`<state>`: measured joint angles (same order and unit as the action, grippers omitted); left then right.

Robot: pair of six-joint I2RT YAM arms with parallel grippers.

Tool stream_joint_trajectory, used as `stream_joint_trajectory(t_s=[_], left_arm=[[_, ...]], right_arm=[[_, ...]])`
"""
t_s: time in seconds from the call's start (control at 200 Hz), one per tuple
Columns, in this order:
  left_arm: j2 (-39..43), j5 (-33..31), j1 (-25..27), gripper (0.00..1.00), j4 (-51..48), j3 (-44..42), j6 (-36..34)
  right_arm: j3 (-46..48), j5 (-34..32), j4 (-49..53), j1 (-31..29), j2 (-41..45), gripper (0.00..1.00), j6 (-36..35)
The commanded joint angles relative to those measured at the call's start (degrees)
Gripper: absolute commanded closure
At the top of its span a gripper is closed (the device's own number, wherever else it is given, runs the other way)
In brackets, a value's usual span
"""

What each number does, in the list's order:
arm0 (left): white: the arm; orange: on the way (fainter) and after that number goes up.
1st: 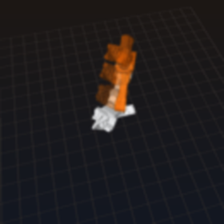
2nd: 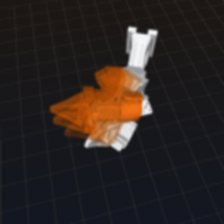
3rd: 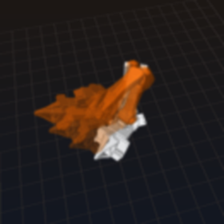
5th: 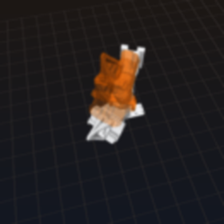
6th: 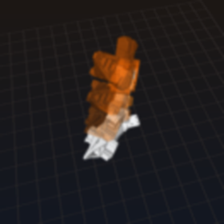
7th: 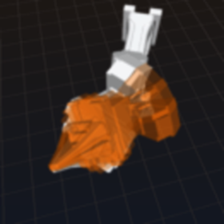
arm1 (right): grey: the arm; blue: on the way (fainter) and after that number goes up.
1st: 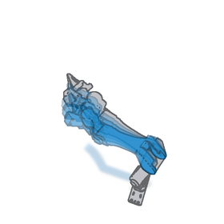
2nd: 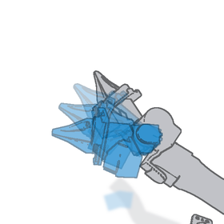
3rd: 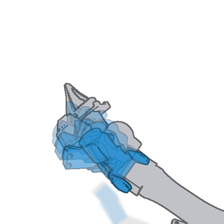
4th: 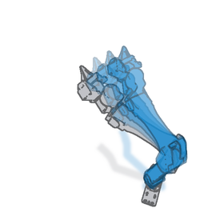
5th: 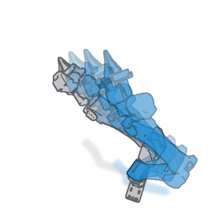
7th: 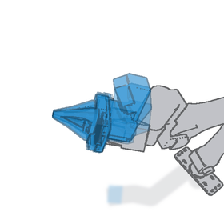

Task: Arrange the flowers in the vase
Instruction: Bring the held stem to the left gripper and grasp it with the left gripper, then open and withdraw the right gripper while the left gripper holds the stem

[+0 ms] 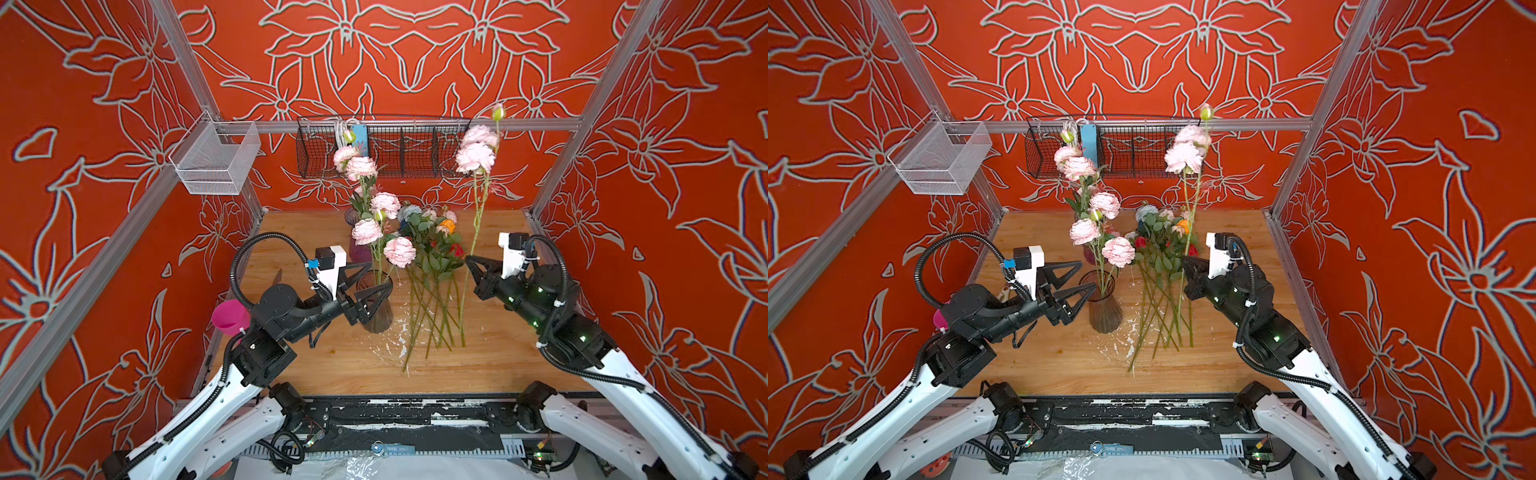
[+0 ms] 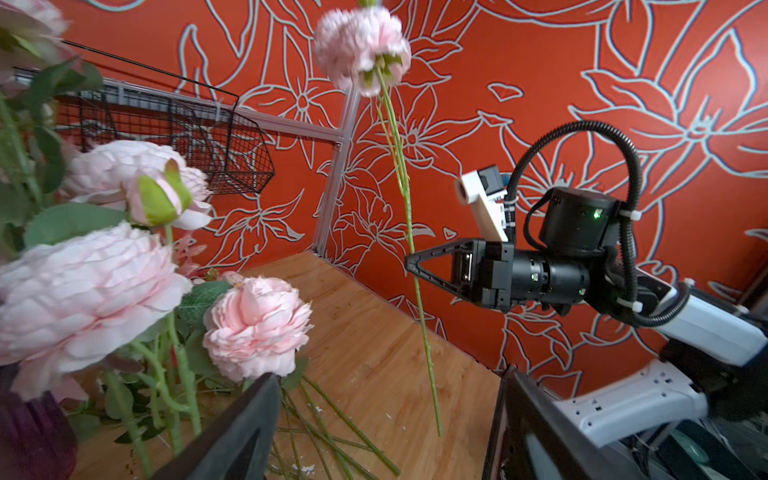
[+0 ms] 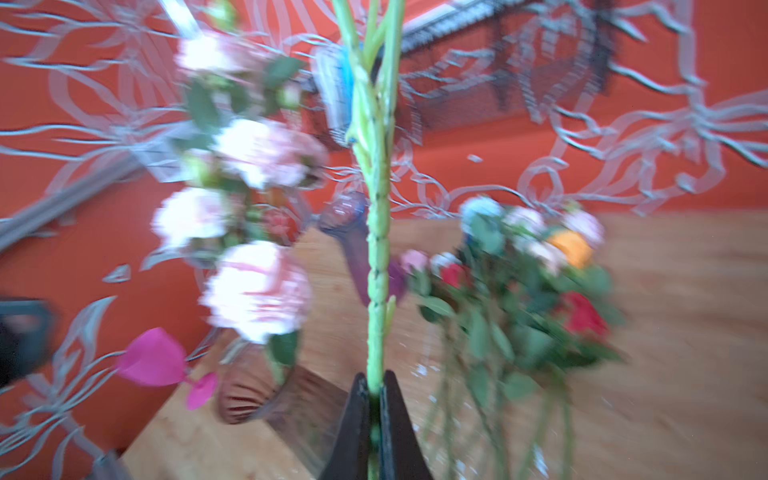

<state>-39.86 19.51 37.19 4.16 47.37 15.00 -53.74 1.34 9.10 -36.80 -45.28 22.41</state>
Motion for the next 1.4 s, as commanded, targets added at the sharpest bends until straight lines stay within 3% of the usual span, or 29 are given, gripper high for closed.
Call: stream_joint_trajectory(t_s=[0.0,0.265,0.435,0.66,0.851,0.921,1.041,1.131,1.341,1.396], left_arm=[[0.3,5.3,0.1,0.12,2.7,0.9,0.0],[-0.2,9.6,0.1,0.12,5.2,0.3,1.5],[0.8,3.4,0.0,0.14,8.0,-2.0,4.2],[1.1,0.3,-0.2,0.34,8.3,-2.7,3.7],[0.6,0.2,-0.2,0.43,9.7,-3.4,4.2],[0.4,0.6,-0.2,0.53,9.9,-3.5,4.1],[-0.1,0.7,-0.3,0.55,10.5,-3.8,4.2],[-0.7,2.4,-0.3,0.65,10.7,-3.4,4.0],[-1.2,3.6,-0.3,1.0,10.2,-2.9,3.6],[-0.9,2.8,-0.3,1.0,10.1,-3.2,3.5]], right_arm=[[-3.1,-1.5,-3.8,-6.1,-1.8,1.0,-4.1],[-10.2,-6.7,-6.1,-24.5,-12.2,1.0,-11.5],[-11.4,-7.2,-8.8,-29.2,-15.9,1.0,-12.3],[-11.6,-5.6,-10.5,-30.6,-18.4,1.0,-10.5],[-11.9,-4.3,-10.1,-31.0,-18.4,1.0,-9.0],[-11.0,-4.1,-11.4,-31.1,-18.4,1.0,-7.4],[-11.2,-2.6,-11.2,-31.4,-19.5,1.0,-6.0],[-10.5,-2.6,-12.2,-31.6,-19.8,1.0,-5.5],[-9.8,-2.7,-12.6,-31.6,-19.8,1.0,-5.0],[-9.5,-3.4,-12.5,-31.6,-19.5,1.0,-4.6]])
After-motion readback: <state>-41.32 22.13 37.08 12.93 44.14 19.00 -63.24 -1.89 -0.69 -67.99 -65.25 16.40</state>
